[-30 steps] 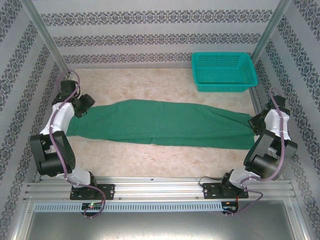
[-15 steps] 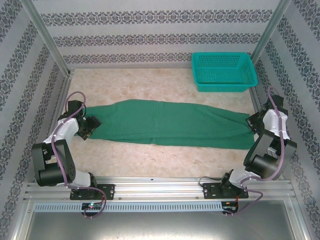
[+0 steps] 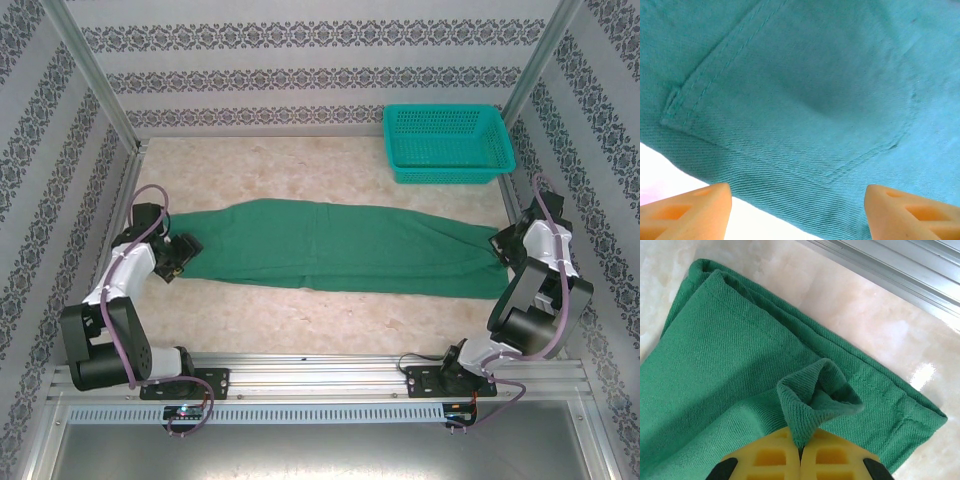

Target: Roll up the long pants

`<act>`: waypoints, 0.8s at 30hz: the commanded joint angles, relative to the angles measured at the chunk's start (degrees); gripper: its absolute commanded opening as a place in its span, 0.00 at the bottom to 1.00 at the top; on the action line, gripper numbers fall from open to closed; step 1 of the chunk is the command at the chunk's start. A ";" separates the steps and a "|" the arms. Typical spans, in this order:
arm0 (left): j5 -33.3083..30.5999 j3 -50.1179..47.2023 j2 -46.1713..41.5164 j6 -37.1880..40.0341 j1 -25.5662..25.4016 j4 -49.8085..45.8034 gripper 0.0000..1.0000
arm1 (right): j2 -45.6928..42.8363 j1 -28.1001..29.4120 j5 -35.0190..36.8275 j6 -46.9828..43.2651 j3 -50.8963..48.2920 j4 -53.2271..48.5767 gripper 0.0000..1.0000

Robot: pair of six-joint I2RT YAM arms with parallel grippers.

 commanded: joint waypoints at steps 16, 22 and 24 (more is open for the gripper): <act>-1.45 -3.20 6.64 0.95 -0.64 3.10 0.08 | 2.60 1.12 -1.08 0.38 -0.97 1.91 0.00; -4.00 -1.44 3.56 -1.22 -0.64 3.09 0.00 | 1.49 1.10 0.15 -0.33 1.74 0.14 0.00; -5.21 0.07 2.15 -1.52 -0.64 2.04 0.00 | 1.65 1.20 -0.08 -0.64 4.04 -1.22 0.00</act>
